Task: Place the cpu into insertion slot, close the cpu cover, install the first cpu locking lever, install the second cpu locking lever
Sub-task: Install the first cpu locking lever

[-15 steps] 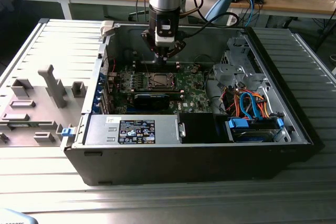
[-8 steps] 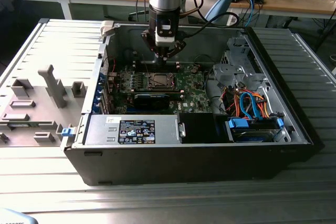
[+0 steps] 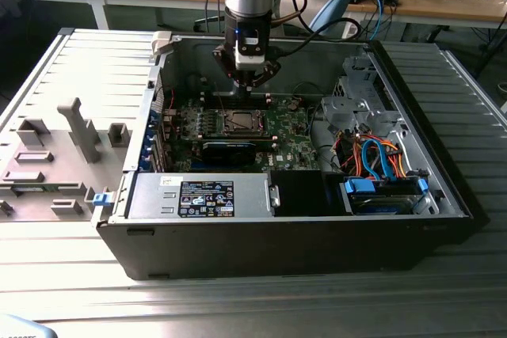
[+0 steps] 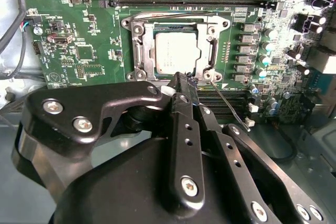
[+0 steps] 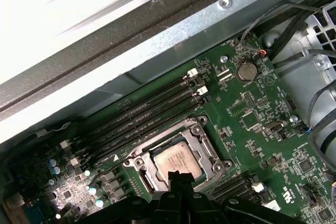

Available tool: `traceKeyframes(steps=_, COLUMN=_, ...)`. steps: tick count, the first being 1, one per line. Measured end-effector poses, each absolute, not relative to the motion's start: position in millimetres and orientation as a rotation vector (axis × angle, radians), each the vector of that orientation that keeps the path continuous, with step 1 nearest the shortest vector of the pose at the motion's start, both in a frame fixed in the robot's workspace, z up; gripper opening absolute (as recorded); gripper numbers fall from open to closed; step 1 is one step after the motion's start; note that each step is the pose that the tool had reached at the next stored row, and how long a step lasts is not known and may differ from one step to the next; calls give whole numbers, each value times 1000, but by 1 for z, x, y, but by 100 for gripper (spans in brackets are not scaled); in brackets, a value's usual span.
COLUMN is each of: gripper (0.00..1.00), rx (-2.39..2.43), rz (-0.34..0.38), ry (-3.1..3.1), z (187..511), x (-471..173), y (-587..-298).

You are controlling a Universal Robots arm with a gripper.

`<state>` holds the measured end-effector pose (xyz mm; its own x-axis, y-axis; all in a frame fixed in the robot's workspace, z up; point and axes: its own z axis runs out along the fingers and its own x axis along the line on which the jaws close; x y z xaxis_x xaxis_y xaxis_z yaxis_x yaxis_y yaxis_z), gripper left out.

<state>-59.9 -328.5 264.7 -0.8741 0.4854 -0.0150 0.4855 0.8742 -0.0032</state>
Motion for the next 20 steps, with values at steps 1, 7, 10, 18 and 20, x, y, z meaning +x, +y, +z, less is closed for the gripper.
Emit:
traceKeyframes(steps=1, gripper=11, rx=779, rz=-11, ry=3029, z=265, x=-60, y=-329)
traceKeyframes(steps=7, gripper=11, rx=772, rz=-11, ry=3031, z=265, x=-60, y=-329)
traceKeyframes(steps=10, gripper=11, rx=769, rz=-11, ry=3032, z=265, x=-60, y=-329)
traceKeyframes(steps=18, gripper=11, rx=757, rz=-10, ry=3035, z=265, x=-60, y=-329)
traceKeyframes(steps=20, gripper=11, rx=754, rz=-11, ry=3035, z=265, x=-60, y=-329)
